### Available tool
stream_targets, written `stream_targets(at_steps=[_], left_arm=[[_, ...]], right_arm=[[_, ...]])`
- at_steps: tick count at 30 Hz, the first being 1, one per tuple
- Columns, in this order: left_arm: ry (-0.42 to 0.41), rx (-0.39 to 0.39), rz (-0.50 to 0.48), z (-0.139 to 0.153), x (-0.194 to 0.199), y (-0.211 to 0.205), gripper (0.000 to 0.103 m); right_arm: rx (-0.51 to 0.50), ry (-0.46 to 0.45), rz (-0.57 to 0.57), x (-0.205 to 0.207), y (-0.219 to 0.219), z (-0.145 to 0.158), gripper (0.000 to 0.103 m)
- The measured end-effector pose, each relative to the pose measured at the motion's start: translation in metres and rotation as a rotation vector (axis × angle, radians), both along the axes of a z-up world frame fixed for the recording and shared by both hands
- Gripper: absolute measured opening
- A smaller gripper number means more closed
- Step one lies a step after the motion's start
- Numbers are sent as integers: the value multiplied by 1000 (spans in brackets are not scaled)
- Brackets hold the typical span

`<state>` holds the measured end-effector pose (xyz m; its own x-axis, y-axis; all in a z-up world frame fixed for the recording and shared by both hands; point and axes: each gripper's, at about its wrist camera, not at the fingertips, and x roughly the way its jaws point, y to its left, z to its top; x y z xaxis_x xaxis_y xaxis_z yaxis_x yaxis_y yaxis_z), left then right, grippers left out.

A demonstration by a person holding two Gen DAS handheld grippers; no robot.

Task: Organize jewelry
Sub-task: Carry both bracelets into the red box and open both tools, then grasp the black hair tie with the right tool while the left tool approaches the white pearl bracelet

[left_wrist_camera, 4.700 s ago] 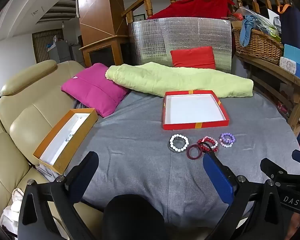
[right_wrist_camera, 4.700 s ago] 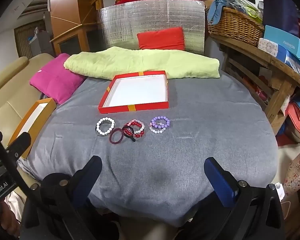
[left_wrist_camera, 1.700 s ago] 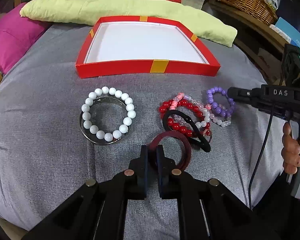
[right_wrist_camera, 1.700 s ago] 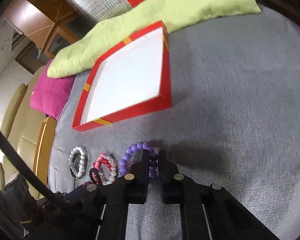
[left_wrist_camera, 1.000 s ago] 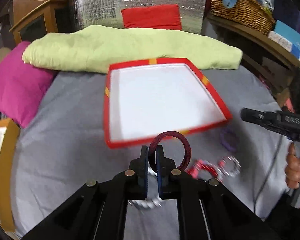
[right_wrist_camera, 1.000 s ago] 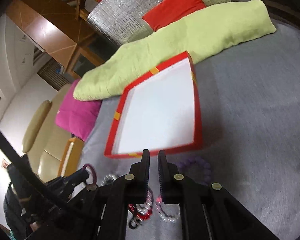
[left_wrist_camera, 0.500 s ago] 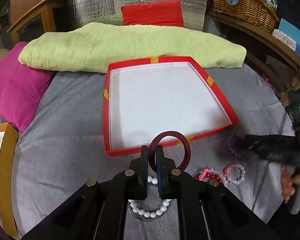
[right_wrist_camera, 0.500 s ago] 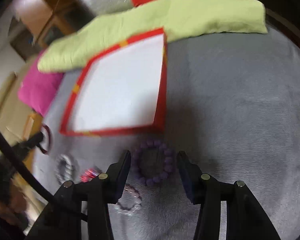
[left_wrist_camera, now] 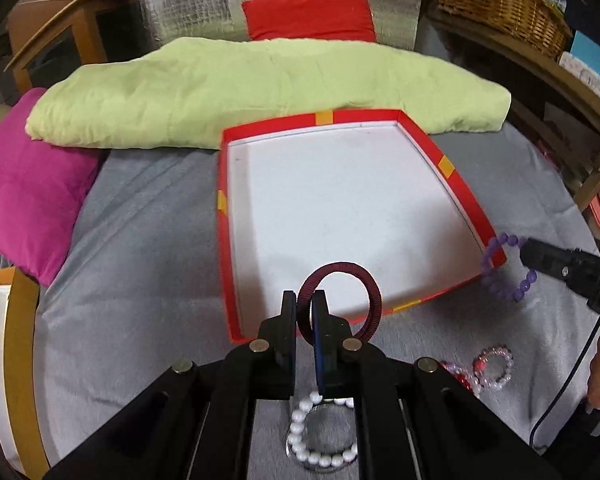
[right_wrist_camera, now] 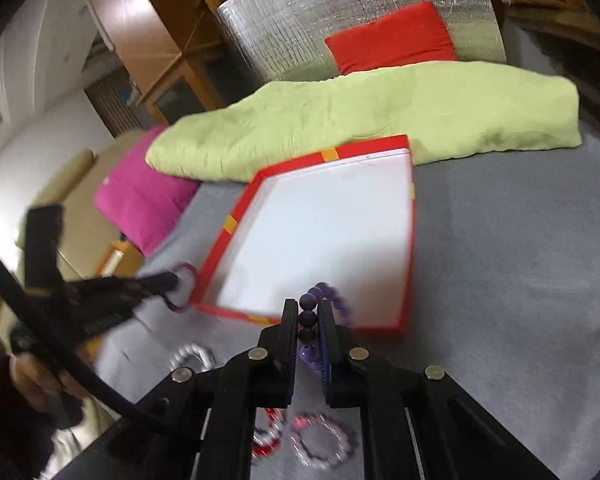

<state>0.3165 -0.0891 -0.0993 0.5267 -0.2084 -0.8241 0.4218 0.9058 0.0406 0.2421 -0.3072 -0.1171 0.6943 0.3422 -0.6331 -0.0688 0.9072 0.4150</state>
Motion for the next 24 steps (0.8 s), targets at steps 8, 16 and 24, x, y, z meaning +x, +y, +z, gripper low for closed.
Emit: stream_targets(at_steps=[8, 16, 24], left_arm=[[66, 9, 28, -25, 23, -12, 9], [47, 5, 59, -23, 20, 0, 47], [37, -18, 92, -17, -20, 56, 47]], right_arm=[[64, 35, -56, 37, -9, -14, 12], [82, 46, -116, 39, -20, -14, 51], [38, 56, -8, 23, -3, -8, 51]])
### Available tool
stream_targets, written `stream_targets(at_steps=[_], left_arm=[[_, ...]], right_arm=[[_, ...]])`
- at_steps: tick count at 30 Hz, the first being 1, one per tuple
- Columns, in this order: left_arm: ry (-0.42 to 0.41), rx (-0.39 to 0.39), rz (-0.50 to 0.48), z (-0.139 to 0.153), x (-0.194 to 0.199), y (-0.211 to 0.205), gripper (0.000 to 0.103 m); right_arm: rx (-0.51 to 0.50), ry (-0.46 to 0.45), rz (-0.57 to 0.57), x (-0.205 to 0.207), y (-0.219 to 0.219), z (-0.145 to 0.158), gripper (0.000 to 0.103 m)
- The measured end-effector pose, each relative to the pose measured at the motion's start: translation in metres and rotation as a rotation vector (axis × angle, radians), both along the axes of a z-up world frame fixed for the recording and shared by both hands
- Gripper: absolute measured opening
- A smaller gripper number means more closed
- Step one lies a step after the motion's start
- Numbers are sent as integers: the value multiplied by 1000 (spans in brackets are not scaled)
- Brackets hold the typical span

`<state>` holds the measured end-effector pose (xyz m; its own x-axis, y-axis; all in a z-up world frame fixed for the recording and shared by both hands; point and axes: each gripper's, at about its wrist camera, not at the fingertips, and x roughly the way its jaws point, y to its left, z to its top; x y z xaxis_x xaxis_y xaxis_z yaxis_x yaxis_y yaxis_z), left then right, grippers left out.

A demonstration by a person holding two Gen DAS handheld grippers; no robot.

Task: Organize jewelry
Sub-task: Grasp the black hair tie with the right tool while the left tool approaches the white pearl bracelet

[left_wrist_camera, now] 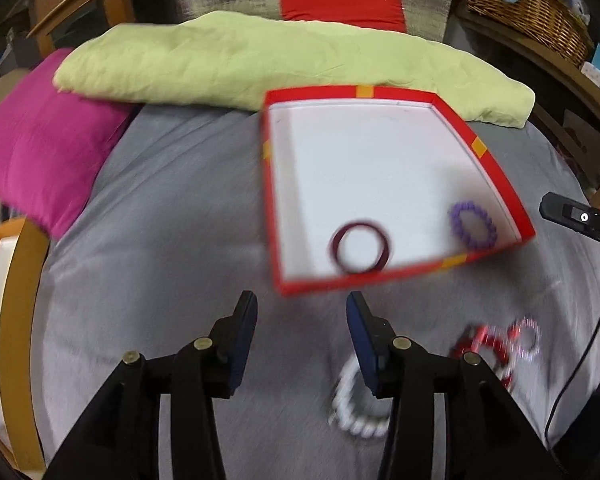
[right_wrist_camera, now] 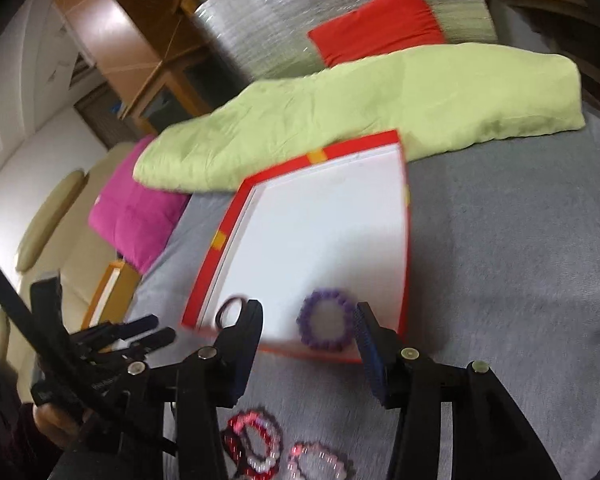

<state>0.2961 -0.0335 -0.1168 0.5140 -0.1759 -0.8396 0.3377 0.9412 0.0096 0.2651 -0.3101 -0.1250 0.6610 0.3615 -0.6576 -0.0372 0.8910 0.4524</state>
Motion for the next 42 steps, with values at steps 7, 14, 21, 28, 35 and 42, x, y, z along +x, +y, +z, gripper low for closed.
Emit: stream_targets(at_steps=[7, 14, 21, 28, 35, 42], left_arm=[[18, -40, 33, -6, -45, 37, 47], [10, -47, 28, -13, -59, 34, 47], [17, -59, 9, -12, -52, 28, 46], [42, -22, -34, -25, -38, 4, 46], [54, 1, -80, -34, -27, -15, 26], [65, 19, -123, -37, -22, -27, 12]], right_arm=[[47, 86, 196, -21, 31, -15, 49], [63, 168, 356, -45, 70, -36, 49], [-122, 175, 346, -47, 101, -47, 33], [-212, 125, 355, -50, 103, -43, 8], [-124, 44, 249, -49, 65, -20, 8], [-62, 34, 146, -42, 42, -10, 8]])
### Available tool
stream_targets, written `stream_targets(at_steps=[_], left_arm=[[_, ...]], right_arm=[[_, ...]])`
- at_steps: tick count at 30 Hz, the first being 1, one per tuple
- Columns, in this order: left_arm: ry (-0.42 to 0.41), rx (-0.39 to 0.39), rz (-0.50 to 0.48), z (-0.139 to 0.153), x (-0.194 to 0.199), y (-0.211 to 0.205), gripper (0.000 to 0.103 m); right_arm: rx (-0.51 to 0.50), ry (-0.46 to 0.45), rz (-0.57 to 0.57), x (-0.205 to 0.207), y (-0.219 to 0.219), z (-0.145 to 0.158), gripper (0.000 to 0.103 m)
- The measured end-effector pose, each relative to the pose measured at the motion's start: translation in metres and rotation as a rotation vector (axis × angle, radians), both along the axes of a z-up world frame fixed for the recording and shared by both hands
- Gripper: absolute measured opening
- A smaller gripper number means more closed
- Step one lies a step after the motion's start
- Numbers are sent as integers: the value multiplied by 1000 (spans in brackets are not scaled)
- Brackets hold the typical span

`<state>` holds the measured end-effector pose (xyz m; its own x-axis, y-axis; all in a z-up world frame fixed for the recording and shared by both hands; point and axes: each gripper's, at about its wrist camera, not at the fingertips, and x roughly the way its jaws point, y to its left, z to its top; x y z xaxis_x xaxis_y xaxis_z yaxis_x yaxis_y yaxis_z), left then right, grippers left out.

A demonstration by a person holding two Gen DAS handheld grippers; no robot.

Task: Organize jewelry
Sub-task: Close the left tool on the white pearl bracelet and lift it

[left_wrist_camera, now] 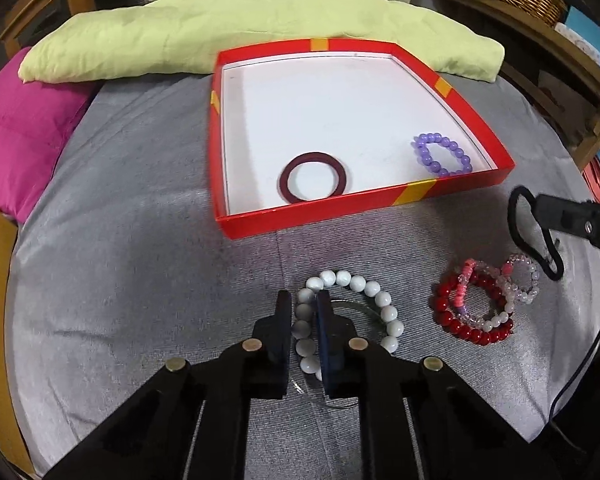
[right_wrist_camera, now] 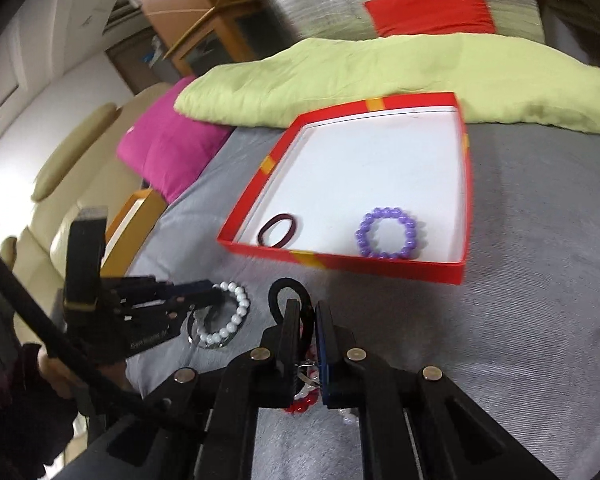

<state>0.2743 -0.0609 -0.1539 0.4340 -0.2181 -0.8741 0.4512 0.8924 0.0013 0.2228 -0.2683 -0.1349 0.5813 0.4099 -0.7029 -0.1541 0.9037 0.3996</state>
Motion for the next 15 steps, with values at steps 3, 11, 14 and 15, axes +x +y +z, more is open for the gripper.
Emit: stream_targets(at_steps=[3, 11, 14, 15], left_arm=[[-3, -12, 0, 3, -1, 0, 12], [28, -17, -20, -7, 2, -6, 29], [24, -46, -11, -6, 3, -4, 27], [18, -51, -9, -6, 4, -4, 22]], right_arm=[[8, 7, -31, 2, -7, -1, 8], [34, -3, -96, 7, -19, 1, 8], [29, -3, -105, 9, -19, 0, 8], [28, -4, -107, 9, -19, 0, 8]])
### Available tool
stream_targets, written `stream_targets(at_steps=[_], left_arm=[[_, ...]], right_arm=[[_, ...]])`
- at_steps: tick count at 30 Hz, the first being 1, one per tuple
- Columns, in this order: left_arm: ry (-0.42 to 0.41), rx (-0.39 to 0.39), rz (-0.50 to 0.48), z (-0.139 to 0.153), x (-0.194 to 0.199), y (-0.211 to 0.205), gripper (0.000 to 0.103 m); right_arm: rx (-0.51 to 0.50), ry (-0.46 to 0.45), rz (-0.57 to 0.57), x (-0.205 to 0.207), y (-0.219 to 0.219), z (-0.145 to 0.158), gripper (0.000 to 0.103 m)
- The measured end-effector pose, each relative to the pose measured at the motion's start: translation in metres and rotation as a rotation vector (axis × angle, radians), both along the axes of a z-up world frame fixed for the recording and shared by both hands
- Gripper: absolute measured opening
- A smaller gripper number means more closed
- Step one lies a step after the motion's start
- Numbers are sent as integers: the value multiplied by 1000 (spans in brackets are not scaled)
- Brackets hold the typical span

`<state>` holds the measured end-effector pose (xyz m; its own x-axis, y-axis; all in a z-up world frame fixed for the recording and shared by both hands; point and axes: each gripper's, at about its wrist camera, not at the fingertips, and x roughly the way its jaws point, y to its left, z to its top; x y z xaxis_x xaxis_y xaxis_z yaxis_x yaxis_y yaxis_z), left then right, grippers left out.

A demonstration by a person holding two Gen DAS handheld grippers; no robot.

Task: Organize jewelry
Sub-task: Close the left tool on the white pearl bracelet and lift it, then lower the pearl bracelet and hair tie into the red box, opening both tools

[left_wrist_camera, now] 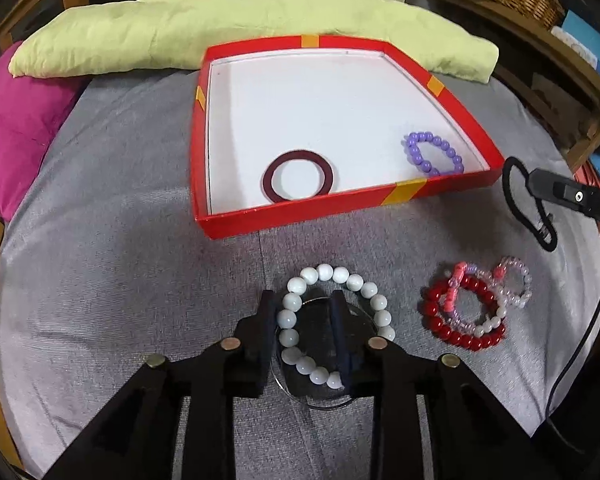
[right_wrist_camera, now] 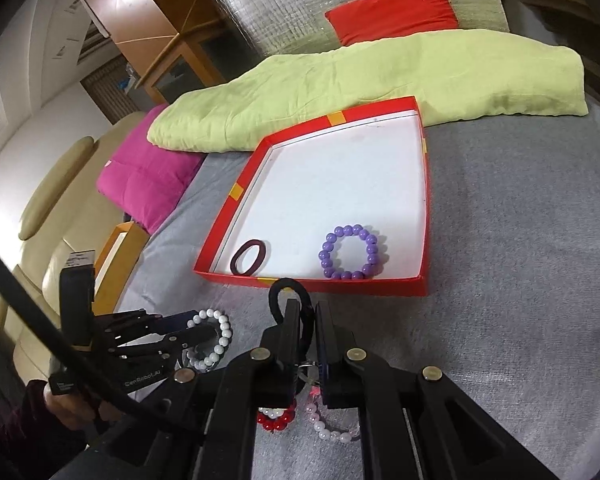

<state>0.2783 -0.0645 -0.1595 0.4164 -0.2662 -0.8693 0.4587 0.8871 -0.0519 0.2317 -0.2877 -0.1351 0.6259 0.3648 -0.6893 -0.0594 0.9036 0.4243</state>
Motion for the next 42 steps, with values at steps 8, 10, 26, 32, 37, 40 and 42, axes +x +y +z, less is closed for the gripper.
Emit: stream_targets(at_steps=[8, 10, 26, 32, 37, 40, 42], left_arm=[[-77, -58, 7, 25, -6, 7, 9], [-97, -75, 17, 33, -8, 8, 9], [-273, -305, 34, 108, 24, -35, 9], [-264, -325, 52, 96, 59, -59, 9], [-182, -334, 56, 69, 82, -69, 9], [-143, -294, 49, 49, 92, -75, 9], [-111, -292, 46, 38, 98, -76, 9]], right_arm=[[29, -30, -28, 5, -5, 6, 9], [41, -36, -37, 6, -9, 9, 8], [31, -78, -170, 51, -30, 13, 9], [43, -51, -192, 86, -39, 0, 9], [30, -20, -191, 112, -41, -10, 9], [16, -3, -187, 123, -41, -15, 9], [14, 4, -189, 129, -41, -19, 9]])
